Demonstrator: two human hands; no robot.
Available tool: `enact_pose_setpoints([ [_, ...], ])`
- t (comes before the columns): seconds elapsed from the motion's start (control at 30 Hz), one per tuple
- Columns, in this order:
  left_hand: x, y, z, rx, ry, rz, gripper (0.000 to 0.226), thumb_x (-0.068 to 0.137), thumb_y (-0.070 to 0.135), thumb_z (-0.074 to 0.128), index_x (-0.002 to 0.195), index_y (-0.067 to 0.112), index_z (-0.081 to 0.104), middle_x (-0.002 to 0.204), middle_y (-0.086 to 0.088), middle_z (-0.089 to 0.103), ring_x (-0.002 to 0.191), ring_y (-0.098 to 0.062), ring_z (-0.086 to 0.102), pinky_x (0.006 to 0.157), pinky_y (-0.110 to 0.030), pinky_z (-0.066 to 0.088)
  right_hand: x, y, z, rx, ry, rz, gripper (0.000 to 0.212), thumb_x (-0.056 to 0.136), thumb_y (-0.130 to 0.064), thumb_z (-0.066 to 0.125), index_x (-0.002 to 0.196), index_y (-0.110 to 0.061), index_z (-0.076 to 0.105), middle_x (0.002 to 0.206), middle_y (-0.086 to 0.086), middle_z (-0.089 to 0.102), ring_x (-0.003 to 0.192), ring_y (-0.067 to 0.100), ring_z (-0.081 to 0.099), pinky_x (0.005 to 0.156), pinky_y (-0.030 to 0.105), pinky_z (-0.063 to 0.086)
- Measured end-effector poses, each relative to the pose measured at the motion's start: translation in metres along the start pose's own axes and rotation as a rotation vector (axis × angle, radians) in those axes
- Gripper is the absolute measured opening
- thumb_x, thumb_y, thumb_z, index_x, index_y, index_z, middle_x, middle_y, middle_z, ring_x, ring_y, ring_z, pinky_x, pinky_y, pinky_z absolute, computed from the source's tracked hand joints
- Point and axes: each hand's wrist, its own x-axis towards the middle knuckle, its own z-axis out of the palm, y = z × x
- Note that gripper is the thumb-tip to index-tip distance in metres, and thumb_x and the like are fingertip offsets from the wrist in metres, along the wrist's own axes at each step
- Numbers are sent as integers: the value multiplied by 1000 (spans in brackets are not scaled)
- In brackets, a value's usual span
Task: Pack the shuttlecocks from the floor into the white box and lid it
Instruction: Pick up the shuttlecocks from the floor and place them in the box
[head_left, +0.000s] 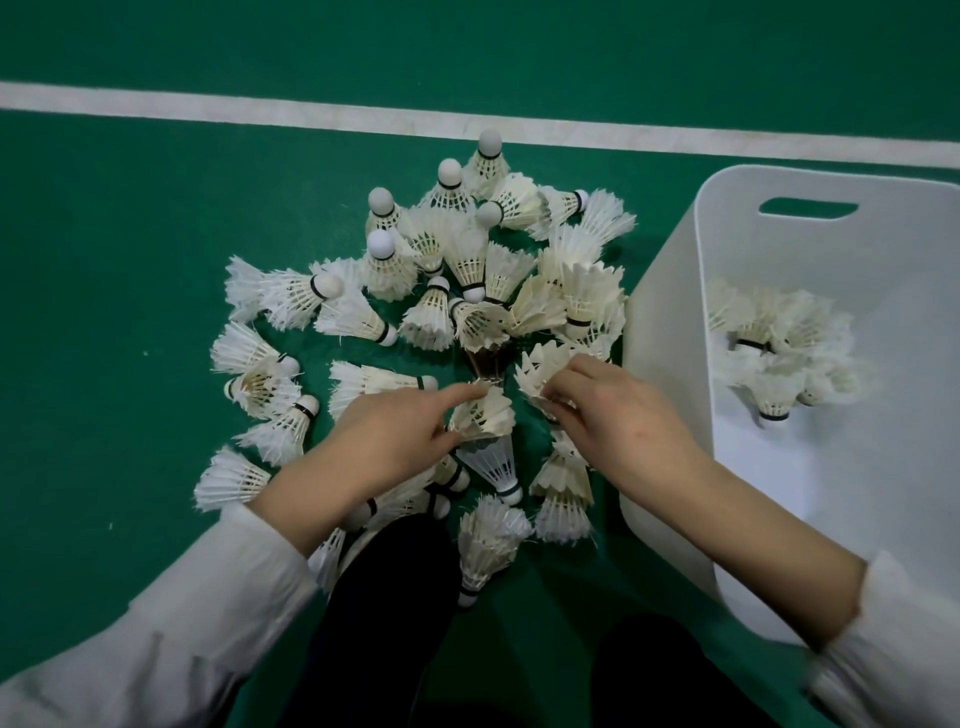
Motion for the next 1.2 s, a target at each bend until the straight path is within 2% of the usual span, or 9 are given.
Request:
enact_pose_setpoints([
  [0.17,2,-2,11,78,85,-18,30,94,46,40,123,39,41,110,12,57,98,-14,59,71,-31,50,-1,0,0,7,7,-7,13,89,-18,58,90,-8,66,87,5,61,76,23,58,63,37,51],
  [0.37,-4,-4,3,46,175,0,20,93,48,39,103,35,51,100,14,56,84,-9,56,51,-22,33,-1,1,1,6,9,-16,9,87,-15,61,88,-7,66,85,5,60,74,24,59,62,36,51],
  [0.5,-17,-2,-20,-231,257,-19,15,89,48,47,94,36,55,96,18,58,71,0,49,57,-24,39,2,-6,-11,233,60,50,8,86,-10,61,92,-7,66,90,-1,56,79,12,55,68,12,42],
  [0.6,-22,9,-38,-304,339,11,9,89,46,48,89,39,53,90,23,56,66,10,44,54,-20,33,2,-12,-38,434,186,84,6,87,-8,60,91,-9,65,90,-3,56,81,6,54,71,13,46],
  [0.73,-20,28,-52,-324,461,104,12,90,48,48,91,37,55,83,27,53,66,12,47,52,-18,35,-5,-3,-80,581,432,220,6,88,-16,59,86,-21,63,87,-9,56,83,11,59,71,39,54],
  [0.9,-15,55,-57,-322,509,226,19,88,52,39,90,38,51,84,26,54,73,9,50,53,-14,36,-38,24,-122,619,739,373,13,90,-12,56,84,-23,58,93,10,58,79,23,60,57,13,50],
  [0.97,-13,64,-53,-318,501,242,20,87,53,38,91,38,51,83,26,53,72,7,50,53,-16,35,-52,49,-122,528,633,509,5,90,-16,56,88,-18,60,91,8,62,75,19,61,58,12,49],
  [1.07,-11,71,-44,-317,465,247,25,85,58,36,91,40,52,84,26,54,76,1,52,53,-20,41,-65,84,-98,383,208,683,9,87,-17,59,80,-21,62,77,4,65,71,19,64,64,28,49],
  [1.2,-10,79,-38,-303,412,232,33,83,62,33,92,39,55,88,21,59,73,-2,57,57,-34,52,-60,93,-61,289,-96,670,7,87,-19,61,87,-16,67,80,2,67,79,18,64,69,28,46],
])
